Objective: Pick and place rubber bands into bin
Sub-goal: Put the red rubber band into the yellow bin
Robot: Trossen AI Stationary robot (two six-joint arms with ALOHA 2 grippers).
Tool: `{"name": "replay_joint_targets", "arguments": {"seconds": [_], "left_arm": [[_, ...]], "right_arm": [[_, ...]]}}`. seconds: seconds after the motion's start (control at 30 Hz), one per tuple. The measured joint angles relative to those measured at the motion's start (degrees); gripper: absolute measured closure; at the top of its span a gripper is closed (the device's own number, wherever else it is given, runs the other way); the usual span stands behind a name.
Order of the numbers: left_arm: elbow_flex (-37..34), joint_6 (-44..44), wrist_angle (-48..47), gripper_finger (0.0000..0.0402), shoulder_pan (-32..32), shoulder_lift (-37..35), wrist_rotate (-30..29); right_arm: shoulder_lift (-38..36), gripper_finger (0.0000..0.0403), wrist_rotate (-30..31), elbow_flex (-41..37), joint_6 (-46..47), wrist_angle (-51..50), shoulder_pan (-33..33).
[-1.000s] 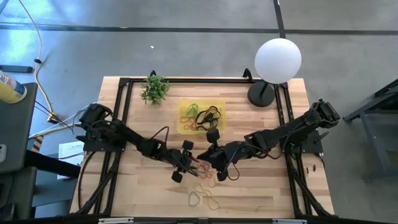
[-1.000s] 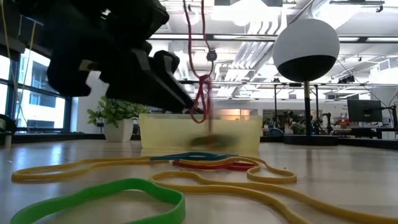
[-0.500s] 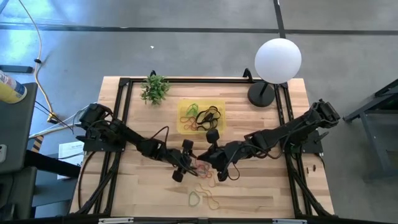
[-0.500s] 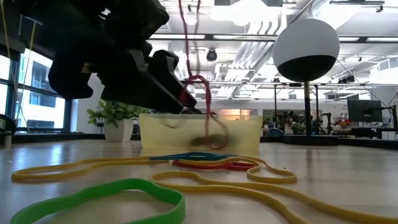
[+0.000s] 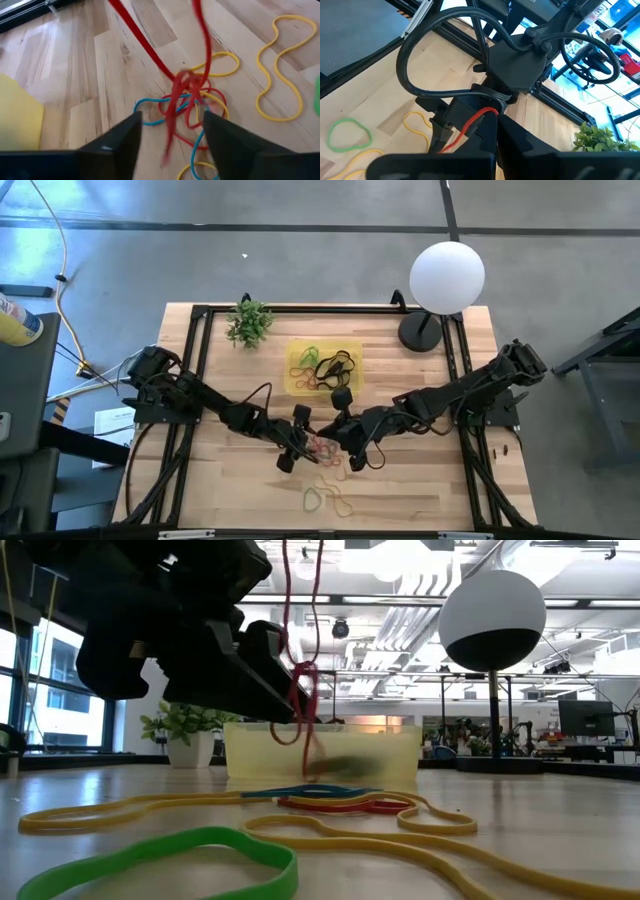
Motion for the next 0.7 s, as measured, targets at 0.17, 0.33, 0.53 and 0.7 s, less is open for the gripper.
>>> {"name": "replay_joint_targets", "arguments": {"seconds": [0.17, 0.33, 0.53, 0.7], "left_arm": [[0.0, 1.3, 0.0, 0.0348, 0.0, 0.0, 0.0], [0.0, 2.1, 0.0, 0.0378, 0.0, 0.0, 0.0], [0.0, 2.3, -0.4, 0.0397, 0.0, 0.0, 0.0], [0.0, 2.1, -2.7, 0.0398, 0.0, 0.0, 0.0]], "right_arm": [[0.0, 0.0403, 0.0, 0.0, 0.0, 0.0, 0.0], [0.0, 0.0403, 0.0, 0.0, 0.0, 0.0, 0.0], [0.0, 0.0403, 0.0, 0.0, 0.0, -0.1, 0.0], [0.0, 0.0403, 0.5, 0.0, 2.4, -4.7, 0.0]]}}
